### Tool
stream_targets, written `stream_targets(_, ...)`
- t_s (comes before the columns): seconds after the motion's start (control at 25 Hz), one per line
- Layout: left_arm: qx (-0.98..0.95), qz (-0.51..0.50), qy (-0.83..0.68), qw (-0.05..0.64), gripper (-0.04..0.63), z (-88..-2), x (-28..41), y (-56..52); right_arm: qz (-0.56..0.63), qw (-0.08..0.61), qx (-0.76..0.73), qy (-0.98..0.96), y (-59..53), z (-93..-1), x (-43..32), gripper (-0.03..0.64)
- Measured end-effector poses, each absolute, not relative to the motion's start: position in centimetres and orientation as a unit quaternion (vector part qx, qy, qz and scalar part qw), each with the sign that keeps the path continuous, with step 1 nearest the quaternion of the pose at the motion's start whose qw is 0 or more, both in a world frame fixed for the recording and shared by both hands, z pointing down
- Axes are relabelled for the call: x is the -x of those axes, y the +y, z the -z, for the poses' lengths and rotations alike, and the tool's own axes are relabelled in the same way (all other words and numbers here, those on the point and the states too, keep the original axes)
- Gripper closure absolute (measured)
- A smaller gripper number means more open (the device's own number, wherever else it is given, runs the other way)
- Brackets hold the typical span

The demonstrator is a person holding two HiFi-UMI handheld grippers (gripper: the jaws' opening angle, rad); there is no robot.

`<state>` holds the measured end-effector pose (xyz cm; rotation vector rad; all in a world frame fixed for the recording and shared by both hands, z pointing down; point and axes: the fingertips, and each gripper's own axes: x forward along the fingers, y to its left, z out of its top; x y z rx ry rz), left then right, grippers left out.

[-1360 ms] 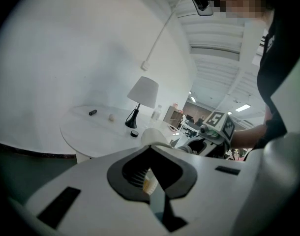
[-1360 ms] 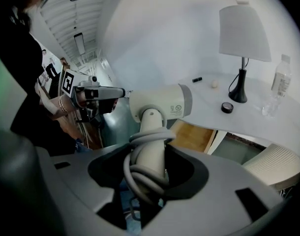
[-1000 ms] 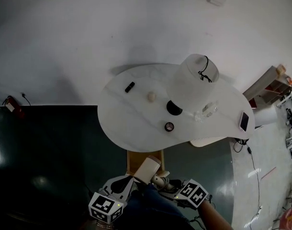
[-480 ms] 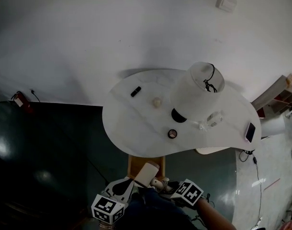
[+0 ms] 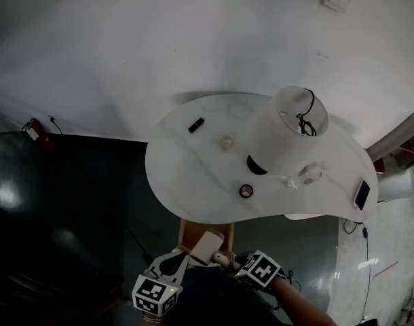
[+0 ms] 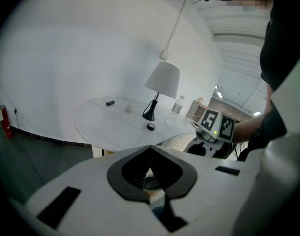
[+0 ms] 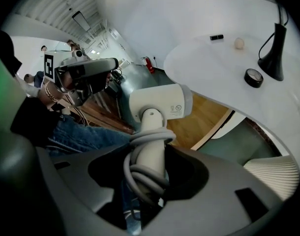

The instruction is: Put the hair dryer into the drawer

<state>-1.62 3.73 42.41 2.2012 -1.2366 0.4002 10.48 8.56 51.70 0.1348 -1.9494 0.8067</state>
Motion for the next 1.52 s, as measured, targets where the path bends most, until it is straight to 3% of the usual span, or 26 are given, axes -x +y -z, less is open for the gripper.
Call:
stream_targets(0.52, -0.81, -0.168, -0.47, 0.308, 0.58, -44.6, 2.3, 2.4, -0.353, 0.519, -0.059, -0.776, 6.8, -53.4, -9.8, 0.387)
stream_targets(1.04, -0.851, -0.207, -0.371, 0.309, 0.58, -46.7, 2.6, 0.7, -0.383, 0.53, -0.089, -0.751, 7.0, -54.7, -6.8, 0.387)
stream_targets(1.52, -0.859, -0.221, -0.341, 0.313, 0.58, -50.3, 5.3, 0.3, -0.344, 0.567, -0.148, -0.734, 5.5, -57.2, -6.9, 0.387)
